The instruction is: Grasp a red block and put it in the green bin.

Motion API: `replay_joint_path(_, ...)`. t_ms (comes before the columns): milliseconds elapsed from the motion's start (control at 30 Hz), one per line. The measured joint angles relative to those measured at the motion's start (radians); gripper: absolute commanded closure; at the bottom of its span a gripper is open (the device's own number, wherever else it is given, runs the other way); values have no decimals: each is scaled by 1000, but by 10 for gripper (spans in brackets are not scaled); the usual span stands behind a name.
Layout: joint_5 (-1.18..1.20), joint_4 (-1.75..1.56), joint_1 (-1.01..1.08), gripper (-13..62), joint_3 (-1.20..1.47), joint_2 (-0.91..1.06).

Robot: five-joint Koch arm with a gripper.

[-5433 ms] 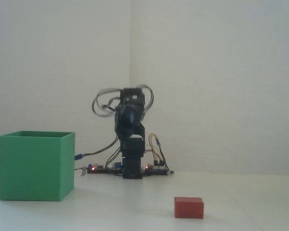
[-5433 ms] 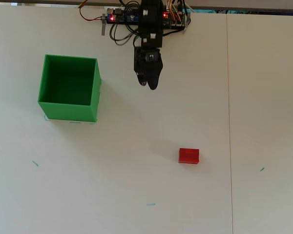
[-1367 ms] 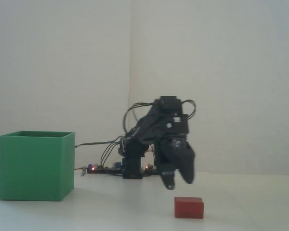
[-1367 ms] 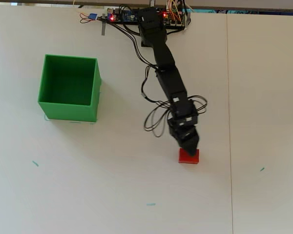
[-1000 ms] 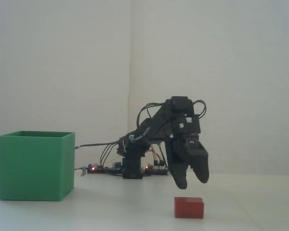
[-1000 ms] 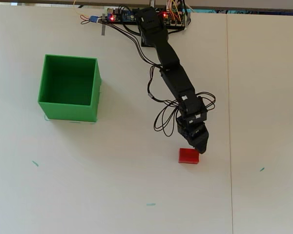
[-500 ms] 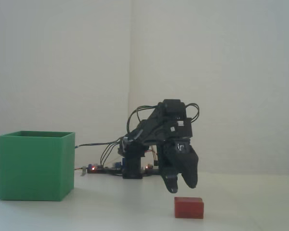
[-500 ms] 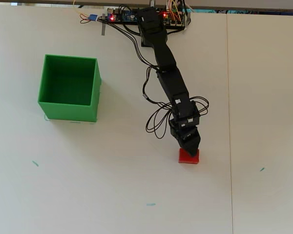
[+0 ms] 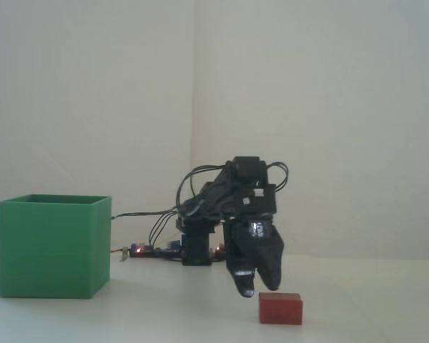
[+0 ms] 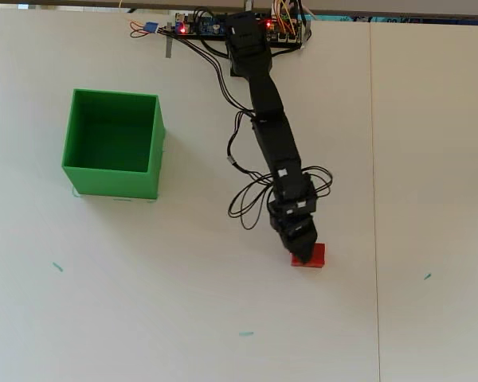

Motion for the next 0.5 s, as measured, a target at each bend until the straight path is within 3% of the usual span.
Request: replay_joint_path(500, -8, -9, 5, 113, 0, -31)
